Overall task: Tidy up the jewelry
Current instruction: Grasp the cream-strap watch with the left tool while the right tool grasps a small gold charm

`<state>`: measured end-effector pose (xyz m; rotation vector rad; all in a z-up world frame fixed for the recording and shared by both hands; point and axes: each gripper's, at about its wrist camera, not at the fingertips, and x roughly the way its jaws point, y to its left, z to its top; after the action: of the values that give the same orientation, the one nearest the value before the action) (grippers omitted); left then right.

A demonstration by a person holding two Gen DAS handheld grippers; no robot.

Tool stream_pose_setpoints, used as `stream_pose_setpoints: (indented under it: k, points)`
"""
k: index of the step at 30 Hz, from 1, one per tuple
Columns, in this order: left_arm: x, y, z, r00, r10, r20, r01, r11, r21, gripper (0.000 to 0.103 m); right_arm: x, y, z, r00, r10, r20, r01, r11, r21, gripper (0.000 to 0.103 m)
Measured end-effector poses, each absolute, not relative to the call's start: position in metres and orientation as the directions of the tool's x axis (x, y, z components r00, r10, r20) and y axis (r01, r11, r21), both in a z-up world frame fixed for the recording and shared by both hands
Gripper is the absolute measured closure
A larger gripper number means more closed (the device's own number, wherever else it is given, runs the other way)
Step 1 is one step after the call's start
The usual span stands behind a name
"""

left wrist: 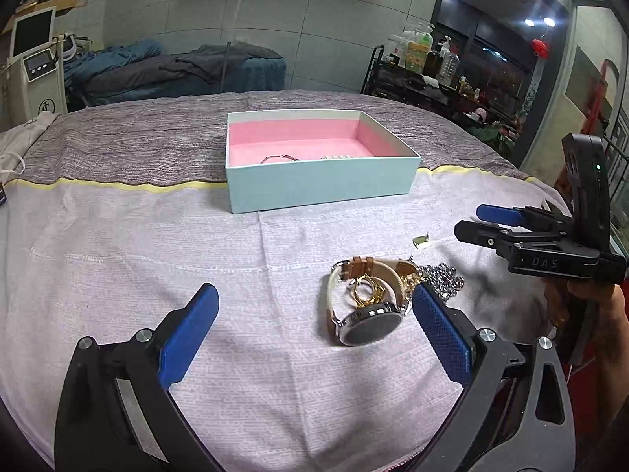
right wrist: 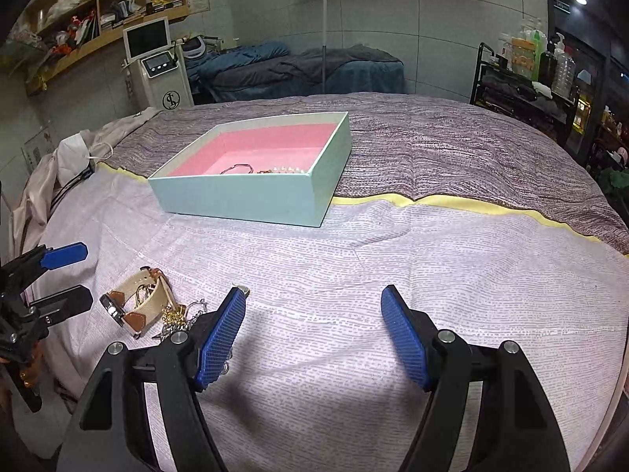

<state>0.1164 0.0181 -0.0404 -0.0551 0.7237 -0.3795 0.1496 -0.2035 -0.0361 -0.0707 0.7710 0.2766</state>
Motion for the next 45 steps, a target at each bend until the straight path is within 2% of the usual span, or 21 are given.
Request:
stream_pose_setpoints:
  k: [8,11,13,17,18,19,22,24,36,39,41,45]
  points:
    - [0.107,-0.008,-0.056,0.678,-0.314,-0.665,0.324,0.939,-0.113,0.006,0.14,-0.198,-0.044,0.668,0.23,-0.708,-0.29,0.956,0.037,0.033]
    - [0.112,-0.009,-0.058,0.674,-0.309,-0.67,0.306,0.943,-0.128,0.016,0.138,-0.198,-0.046,0.669,0.225,-0.709,-0.284,0.958,0.036,0.034]
    - [0.117,-0.009,-0.062,0.656,-0.332,-0.678,0.299,0.939,-0.171,0.026,0.137,-0.198,-0.047,0.665,0.228,-0.711,-0.282,0.958,0.044,0.034]
    - [0.119,-0.02,-0.065,0.659,-0.303,-0.688,0.31,0.943,-0.118,0.028,0.134,-0.197,-0.048,0.665,0.227,-0.712,-0.281,0.959,0.043,0.034]
    - [0.119,-0.023,-0.065,0.665,-0.299,-0.685,0.313,0.944,-0.108,0.032,0.134,-0.197,-0.048,0.665,0.228,-0.711,-0.282,0.958,0.043,0.034]
    - [0.119,-0.025,-0.065,0.665,-0.302,-0.683,0.317,0.942,-0.108,0.041,0.133,-0.197,-0.047,0.664,0.231,-0.711,-0.284,0.958,0.045,0.034]
    - [0.122,-0.029,-0.066,0.658,-0.307,-0.687,0.319,0.941,-0.115,0.05,0.134,-0.196,-0.048,0.661,0.232,-0.713,-0.29,0.956,0.042,0.034]
    - [0.123,-0.029,-0.065,0.66,-0.308,-0.685,0.316,0.941,-0.119,0.053,0.135,-0.195,-0.048,0.659,0.23,-0.716,-0.293,0.955,0.038,0.037]
    - [0.119,-0.021,-0.065,0.664,-0.327,-0.672,0.299,0.94,-0.161,0.054,0.155,-0.166,-0.052,0.62,0.224,-0.752,-0.379,0.925,-0.036,0.057]
    - [0.118,-0.02,-0.065,0.667,-0.327,-0.67,0.3,0.94,-0.161,0.054,0.156,-0.155,-0.053,0.615,0.219,-0.757,-0.416,0.906,-0.076,0.065]
    - [0.119,-0.019,-0.065,0.667,-0.33,-0.668,0.298,0.94,-0.166,0.054,0.158,-0.15,-0.053,0.605,0.231,-0.762,-0.432,0.899,-0.071,0.076]
    - [0.119,-0.017,-0.066,0.668,-0.33,-0.666,0.295,0.94,-0.17,0.054,0.162,-0.146,-0.054,0.6,0.235,-0.764,-0.439,0.896,-0.068,0.086]
